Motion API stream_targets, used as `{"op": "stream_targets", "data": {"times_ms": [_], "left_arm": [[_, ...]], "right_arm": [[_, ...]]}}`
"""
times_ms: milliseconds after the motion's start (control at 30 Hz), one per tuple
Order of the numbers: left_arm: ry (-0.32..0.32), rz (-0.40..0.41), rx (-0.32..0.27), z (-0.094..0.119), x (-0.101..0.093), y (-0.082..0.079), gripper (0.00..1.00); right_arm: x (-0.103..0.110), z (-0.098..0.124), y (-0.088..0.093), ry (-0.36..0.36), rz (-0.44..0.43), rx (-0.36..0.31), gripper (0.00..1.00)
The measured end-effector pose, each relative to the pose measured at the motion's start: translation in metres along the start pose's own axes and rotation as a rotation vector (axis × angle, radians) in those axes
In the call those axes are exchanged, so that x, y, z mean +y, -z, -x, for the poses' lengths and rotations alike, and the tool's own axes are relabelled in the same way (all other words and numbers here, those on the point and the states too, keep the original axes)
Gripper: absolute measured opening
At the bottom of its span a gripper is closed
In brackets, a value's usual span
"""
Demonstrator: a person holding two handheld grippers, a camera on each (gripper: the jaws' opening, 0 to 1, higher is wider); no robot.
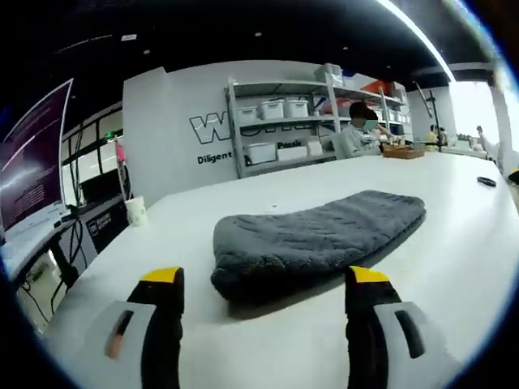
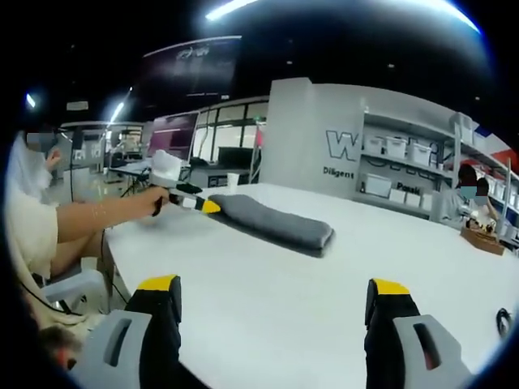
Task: Open the folded towel by lifting each exposed corner and separating the folded layers until the towel lies flat within the target outline without major curled edges
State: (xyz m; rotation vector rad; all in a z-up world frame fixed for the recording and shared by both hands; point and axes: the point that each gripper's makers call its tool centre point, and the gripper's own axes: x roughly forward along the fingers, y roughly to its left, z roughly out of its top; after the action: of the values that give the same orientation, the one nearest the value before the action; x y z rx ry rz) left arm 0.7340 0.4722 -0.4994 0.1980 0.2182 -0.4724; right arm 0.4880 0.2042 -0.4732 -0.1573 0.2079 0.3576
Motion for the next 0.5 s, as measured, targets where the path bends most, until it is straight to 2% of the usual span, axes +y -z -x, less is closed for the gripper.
{"op": "stream_targets", "data": {"times_ms": [133, 300, 433, 500], "left_arm": [[0.066, -0.021, -0.005, 0.018, -0.015, -0.005, 1.0], [0.14, -0.029, 0.007, 0.044, -0.029, -0.005, 1.0], [0.171, -0.04, 0.017, 0.066, -0.035, -0.003, 1.0], [0.179, -0.029, -0.007, 0.078, -0.037, -0.006, 1.0]], "right_arm": [[0.005, -0.003, 0.0, -0.008, 0.018, 0.016, 0.94], [0.008, -0.006, 0.0, -0.012, 0.026, 0.027, 0.94], [0.008, -0.011, 0.004, -0.009, 0.037, 0.052, 0.94], [0.005, -0.014, 0.01, 0.007, 0.045, 0.07, 0.94]]}}
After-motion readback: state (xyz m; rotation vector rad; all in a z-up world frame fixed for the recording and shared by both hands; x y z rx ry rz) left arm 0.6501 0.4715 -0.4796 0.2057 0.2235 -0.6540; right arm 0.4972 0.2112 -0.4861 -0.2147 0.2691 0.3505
